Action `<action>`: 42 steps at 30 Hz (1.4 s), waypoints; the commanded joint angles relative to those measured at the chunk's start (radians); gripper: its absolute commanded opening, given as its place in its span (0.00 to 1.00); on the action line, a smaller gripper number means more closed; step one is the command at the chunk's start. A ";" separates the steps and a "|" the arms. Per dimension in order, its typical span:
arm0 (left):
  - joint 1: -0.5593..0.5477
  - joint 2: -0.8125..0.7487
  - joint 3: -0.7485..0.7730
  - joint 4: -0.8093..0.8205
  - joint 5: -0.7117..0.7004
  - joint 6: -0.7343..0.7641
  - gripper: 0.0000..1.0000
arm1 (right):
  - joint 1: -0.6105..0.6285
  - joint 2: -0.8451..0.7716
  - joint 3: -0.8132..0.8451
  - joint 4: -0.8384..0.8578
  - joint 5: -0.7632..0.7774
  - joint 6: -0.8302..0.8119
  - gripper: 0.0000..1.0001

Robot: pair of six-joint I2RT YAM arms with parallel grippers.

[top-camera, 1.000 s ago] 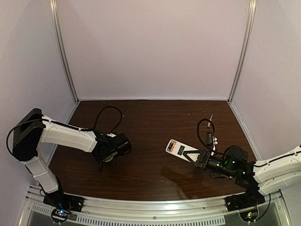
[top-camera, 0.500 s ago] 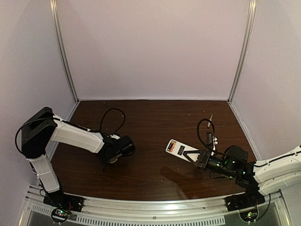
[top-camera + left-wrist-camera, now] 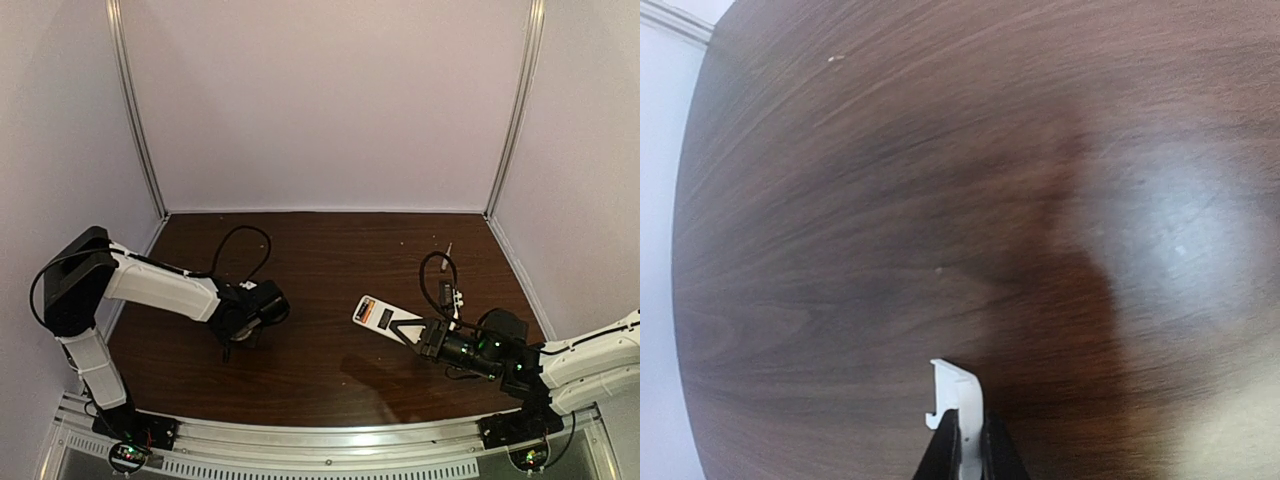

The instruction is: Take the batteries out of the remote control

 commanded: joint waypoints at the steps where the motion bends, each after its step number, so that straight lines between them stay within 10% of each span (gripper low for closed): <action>1: 0.009 -0.009 -0.025 0.125 0.244 0.024 0.00 | -0.001 -0.015 0.013 0.011 0.019 -0.009 0.00; 12: 0.021 -0.042 -0.045 0.165 0.287 0.041 0.00 | 0.000 -0.028 0.009 0.006 0.020 -0.007 0.00; 20: 0.021 -0.054 0.010 0.141 0.293 0.066 0.35 | -0.001 -0.032 0.009 0.001 0.022 -0.007 0.00; 42: -0.057 -0.265 0.022 0.185 0.245 0.184 0.48 | 0.000 -0.082 -0.001 -0.033 0.037 -0.011 0.00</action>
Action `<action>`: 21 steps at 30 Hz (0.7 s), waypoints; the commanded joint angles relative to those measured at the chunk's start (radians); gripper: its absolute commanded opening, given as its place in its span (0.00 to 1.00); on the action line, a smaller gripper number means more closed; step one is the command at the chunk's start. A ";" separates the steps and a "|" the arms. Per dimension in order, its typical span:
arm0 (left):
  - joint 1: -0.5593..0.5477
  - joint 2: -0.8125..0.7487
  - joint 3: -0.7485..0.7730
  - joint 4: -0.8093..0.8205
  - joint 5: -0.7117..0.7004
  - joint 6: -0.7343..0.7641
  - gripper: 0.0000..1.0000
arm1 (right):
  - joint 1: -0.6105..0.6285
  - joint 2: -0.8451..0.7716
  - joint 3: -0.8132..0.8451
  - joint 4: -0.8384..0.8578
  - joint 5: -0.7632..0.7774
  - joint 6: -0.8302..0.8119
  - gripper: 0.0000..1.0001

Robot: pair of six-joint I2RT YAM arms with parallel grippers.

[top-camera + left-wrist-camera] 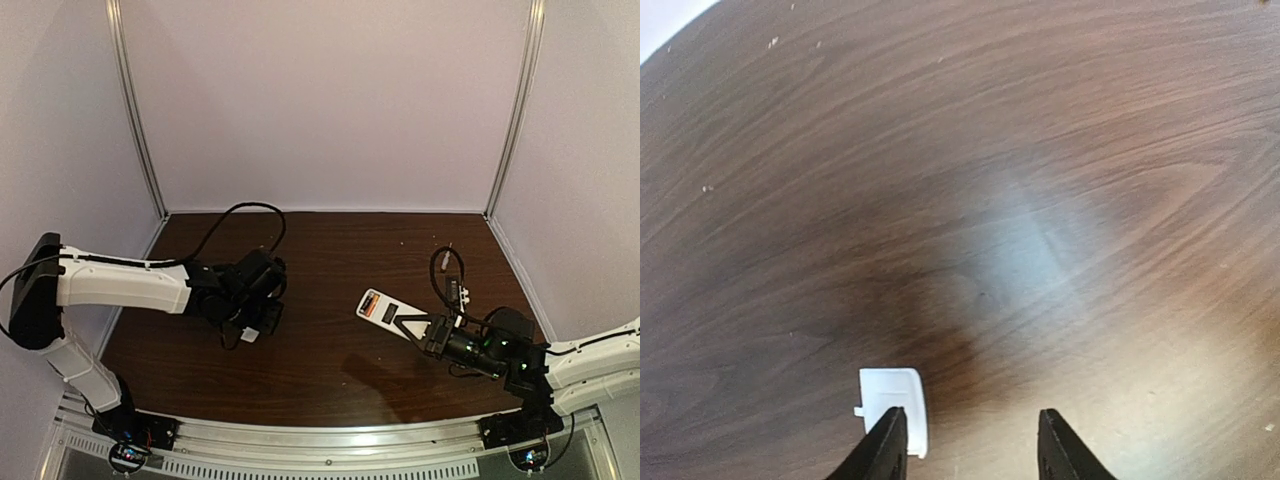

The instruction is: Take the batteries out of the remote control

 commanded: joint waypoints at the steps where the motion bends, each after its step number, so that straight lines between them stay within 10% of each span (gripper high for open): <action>1: -0.029 -0.092 -0.041 0.089 -0.028 0.051 0.50 | 0.000 -0.014 0.000 0.000 0.019 -0.010 0.00; 12: -0.039 -0.311 -0.247 0.367 0.085 0.123 0.95 | 0.000 0.048 0.002 0.066 0.069 0.012 0.00; 21: -0.039 -0.348 -0.306 0.513 0.096 0.185 0.97 | 0.001 0.145 0.053 0.113 0.102 0.023 0.00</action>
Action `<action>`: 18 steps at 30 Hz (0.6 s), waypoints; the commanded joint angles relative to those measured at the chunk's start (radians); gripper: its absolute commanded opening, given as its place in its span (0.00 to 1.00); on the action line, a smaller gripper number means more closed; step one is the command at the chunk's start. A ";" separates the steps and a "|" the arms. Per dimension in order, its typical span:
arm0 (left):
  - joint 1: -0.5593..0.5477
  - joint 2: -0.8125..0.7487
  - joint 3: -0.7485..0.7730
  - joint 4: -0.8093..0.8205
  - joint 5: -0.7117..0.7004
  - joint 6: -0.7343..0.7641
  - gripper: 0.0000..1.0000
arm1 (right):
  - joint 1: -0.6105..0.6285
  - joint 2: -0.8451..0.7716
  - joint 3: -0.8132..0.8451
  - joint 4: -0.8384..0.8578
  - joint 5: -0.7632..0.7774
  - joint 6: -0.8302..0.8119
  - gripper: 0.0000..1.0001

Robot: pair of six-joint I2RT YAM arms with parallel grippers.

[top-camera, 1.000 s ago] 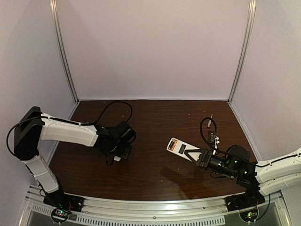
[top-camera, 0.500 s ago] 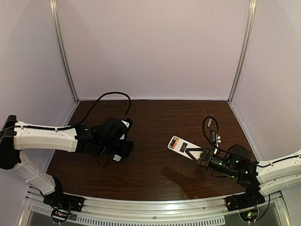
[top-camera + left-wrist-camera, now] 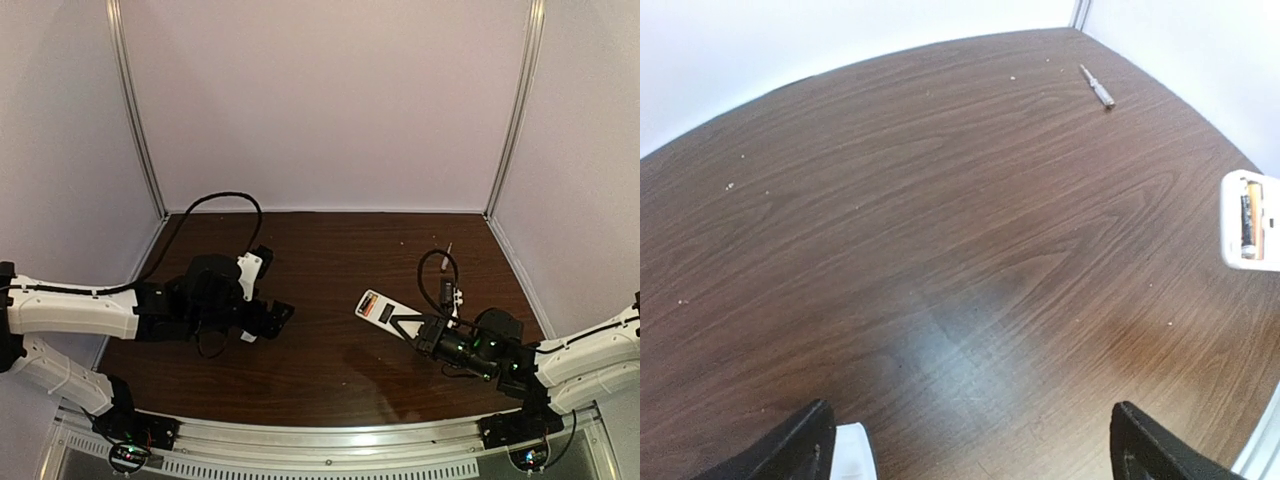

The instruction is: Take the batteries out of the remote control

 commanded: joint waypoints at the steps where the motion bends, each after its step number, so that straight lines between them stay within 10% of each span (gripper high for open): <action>1: -0.002 -0.030 -0.053 0.161 0.017 0.060 0.97 | 0.000 0.044 0.048 0.055 0.044 0.013 0.00; 18: -0.002 -0.013 -0.175 0.357 -0.098 0.074 0.92 | -0.057 0.137 0.295 -0.418 -0.323 -0.180 0.00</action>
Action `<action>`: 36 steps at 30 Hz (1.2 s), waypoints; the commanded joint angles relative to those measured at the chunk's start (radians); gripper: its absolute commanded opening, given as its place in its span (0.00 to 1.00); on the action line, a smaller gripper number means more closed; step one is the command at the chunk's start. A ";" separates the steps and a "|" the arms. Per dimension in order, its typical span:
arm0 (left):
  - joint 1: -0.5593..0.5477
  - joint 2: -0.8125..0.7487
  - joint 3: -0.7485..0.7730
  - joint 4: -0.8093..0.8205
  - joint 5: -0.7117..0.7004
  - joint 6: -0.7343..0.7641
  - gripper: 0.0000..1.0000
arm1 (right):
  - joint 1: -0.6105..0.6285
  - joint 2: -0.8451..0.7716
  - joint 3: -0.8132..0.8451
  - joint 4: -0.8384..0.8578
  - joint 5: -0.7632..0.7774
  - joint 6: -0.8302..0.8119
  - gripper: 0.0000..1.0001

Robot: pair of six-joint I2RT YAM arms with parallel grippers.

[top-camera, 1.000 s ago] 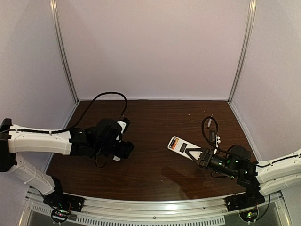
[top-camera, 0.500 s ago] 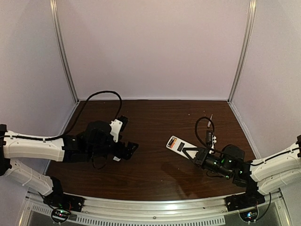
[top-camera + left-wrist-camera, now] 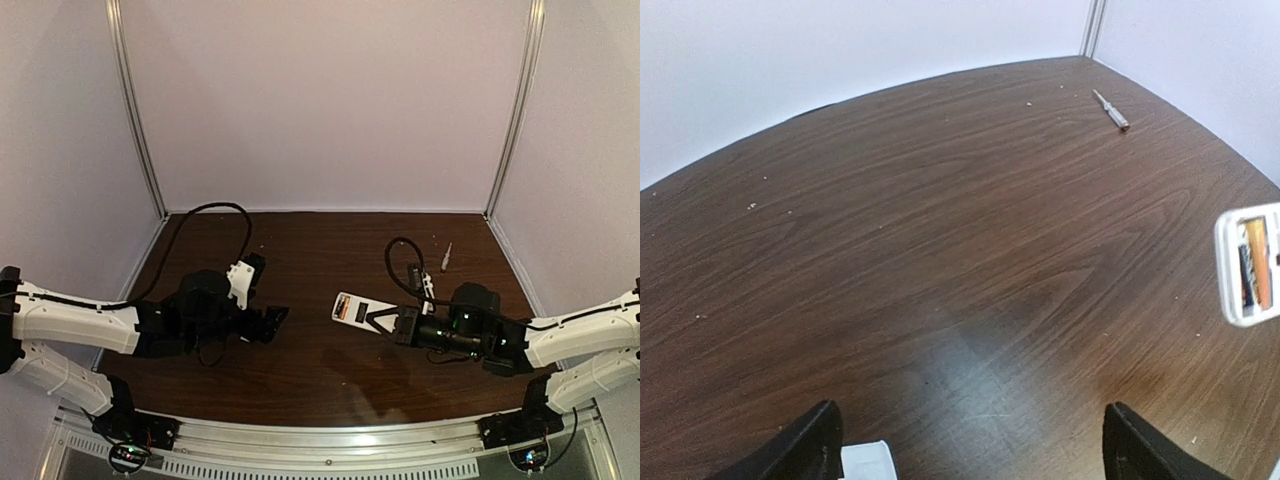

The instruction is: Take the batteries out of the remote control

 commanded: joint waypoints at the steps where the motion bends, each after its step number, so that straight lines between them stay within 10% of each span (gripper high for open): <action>1: -0.001 0.013 -0.021 0.101 -0.048 0.004 0.92 | -0.042 0.078 0.075 -0.154 -0.226 -0.039 0.00; 21: -0.001 0.064 -0.029 0.127 -0.072 0.029 0.91 | -0.215 0.578 0.176 0.039 -0.660 0.055 0.00; 27: 0.000 0.073 -0.024 0.128 -0.076 0.034 0.90 | -0.246 0.575 0.203 -0.118 -0.616 -0.025 0.36; 36: -0.001 0.085 -0.015 0.128 -0.079 0.039 0.90 | -0.265 0.551 0.250 -0.334 -0.501 -0.136 0.57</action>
